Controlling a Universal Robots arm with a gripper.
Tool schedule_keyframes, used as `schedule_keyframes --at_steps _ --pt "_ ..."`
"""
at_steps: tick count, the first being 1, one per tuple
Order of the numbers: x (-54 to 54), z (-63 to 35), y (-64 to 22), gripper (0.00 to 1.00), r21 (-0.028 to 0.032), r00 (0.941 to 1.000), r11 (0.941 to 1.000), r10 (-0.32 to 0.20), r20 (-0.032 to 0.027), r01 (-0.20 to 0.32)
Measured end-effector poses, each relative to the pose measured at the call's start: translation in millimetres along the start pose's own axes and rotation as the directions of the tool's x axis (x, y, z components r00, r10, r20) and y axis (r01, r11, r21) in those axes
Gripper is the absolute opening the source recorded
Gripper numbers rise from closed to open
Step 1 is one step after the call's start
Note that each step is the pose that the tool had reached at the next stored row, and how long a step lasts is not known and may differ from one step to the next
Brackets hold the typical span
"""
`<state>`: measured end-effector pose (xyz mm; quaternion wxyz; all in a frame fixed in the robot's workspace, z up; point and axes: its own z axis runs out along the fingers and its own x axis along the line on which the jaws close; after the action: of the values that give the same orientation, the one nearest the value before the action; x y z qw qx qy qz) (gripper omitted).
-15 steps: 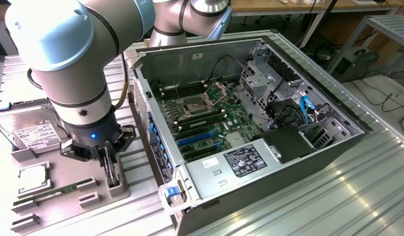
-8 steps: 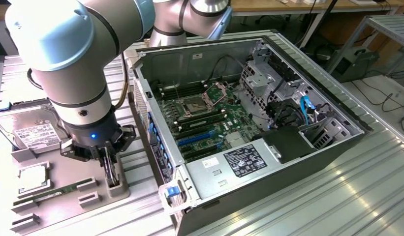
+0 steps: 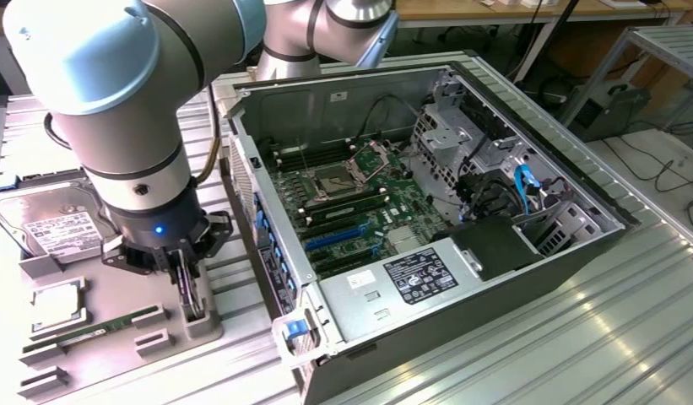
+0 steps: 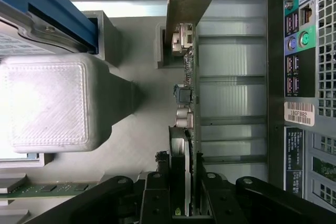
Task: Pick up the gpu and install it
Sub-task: 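Pick up the gpu and move the gpu toward the slot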
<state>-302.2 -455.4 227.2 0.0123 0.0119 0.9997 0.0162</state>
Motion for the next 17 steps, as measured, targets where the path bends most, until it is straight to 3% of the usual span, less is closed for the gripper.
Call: schedule_keyframes --at_steps 9,17 --pt "-0.4 -16.0 0.5 0.28 0.0000 1.0000 1.0000 0.000 0.0000 0.000" --pt "-0.4 -16.5 0.5 0.28 0.0000 1.0000 1.0000 0.000 0.0000 0.000"
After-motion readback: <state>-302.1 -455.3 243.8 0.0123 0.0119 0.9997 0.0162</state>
